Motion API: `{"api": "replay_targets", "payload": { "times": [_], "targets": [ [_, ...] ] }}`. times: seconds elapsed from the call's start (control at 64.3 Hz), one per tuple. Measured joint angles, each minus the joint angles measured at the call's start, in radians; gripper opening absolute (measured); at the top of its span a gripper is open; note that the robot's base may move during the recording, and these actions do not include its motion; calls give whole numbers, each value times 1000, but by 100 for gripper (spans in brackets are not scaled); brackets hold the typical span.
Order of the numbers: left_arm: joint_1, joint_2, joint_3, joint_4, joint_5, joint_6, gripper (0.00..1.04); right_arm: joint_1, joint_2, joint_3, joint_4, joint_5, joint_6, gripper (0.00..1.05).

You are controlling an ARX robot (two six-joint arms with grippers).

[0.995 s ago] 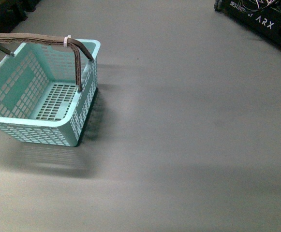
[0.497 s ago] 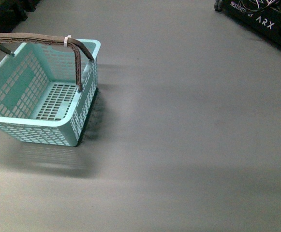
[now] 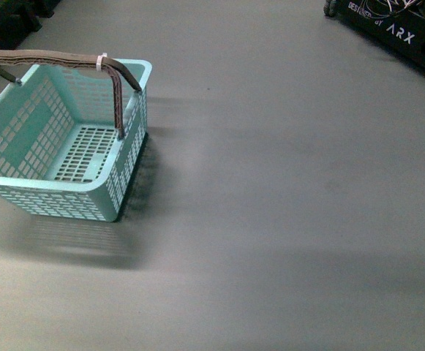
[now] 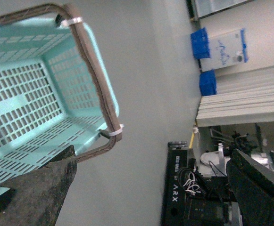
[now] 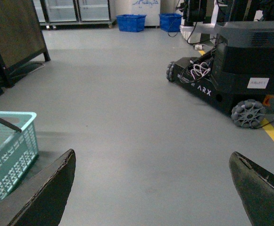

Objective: Pick mango and avocado into basket

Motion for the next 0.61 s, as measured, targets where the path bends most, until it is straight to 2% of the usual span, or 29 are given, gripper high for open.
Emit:
{"api": "replay_targets", "payload": {
  "times": [0.233,0.606],
  "targets": [
    [-60,426,378,-55,-63,-97,96,0,0,0,0,0,0,96],
    [-79,874,953,-207,-90,-155,96,0,0,0,0,0,0,96]
  ]
}}
